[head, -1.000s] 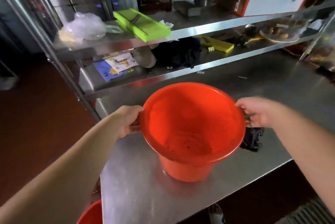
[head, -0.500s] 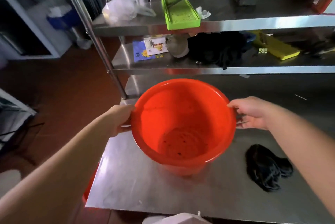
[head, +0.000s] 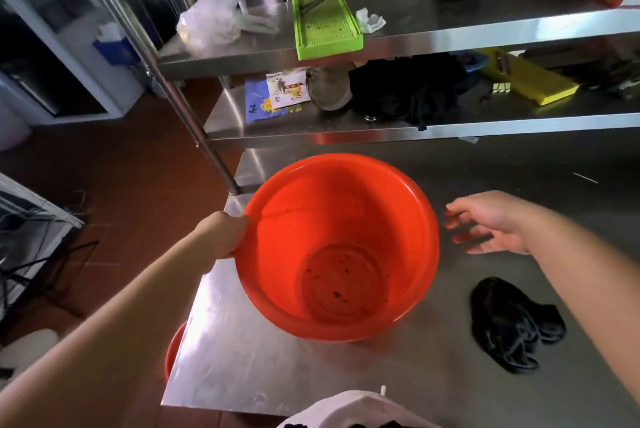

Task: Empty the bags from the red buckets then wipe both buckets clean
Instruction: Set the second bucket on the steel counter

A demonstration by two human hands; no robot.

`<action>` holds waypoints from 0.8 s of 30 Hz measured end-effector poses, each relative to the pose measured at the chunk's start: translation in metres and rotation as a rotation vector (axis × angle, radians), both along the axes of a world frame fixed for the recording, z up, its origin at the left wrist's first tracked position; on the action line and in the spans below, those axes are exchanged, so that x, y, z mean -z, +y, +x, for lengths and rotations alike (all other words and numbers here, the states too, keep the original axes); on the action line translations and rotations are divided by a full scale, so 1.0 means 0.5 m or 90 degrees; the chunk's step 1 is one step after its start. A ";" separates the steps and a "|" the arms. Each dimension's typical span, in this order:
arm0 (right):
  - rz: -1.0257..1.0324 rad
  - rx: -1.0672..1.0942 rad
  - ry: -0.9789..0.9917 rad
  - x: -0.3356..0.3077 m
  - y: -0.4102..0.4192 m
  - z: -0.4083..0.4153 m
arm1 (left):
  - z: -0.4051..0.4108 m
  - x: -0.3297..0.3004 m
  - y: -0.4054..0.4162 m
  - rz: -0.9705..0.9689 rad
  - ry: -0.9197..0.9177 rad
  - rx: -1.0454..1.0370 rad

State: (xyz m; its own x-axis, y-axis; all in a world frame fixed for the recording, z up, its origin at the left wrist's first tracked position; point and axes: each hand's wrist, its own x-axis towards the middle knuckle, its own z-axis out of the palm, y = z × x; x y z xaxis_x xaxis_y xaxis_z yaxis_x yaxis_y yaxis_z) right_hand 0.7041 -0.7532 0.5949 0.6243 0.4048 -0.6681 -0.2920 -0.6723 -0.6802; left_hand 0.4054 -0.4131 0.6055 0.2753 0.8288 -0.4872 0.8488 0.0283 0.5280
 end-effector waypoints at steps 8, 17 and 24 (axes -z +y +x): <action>-0.129 -0.003 -0.171 0.217 -0.100 0.017 | 0.109 -0.029 -0.171 0.345 0.128 0.353; -0.333 -0.187 -0.317 0.411 -0.257 -0.047 | 0.233 0.011 -0.403 0.225 -0.047 0.560; -0.388 -0.249 -0.316 0.486 -0.296 -0.079 | 0.252 0.057 -0.488 0.167 -0.058 0.482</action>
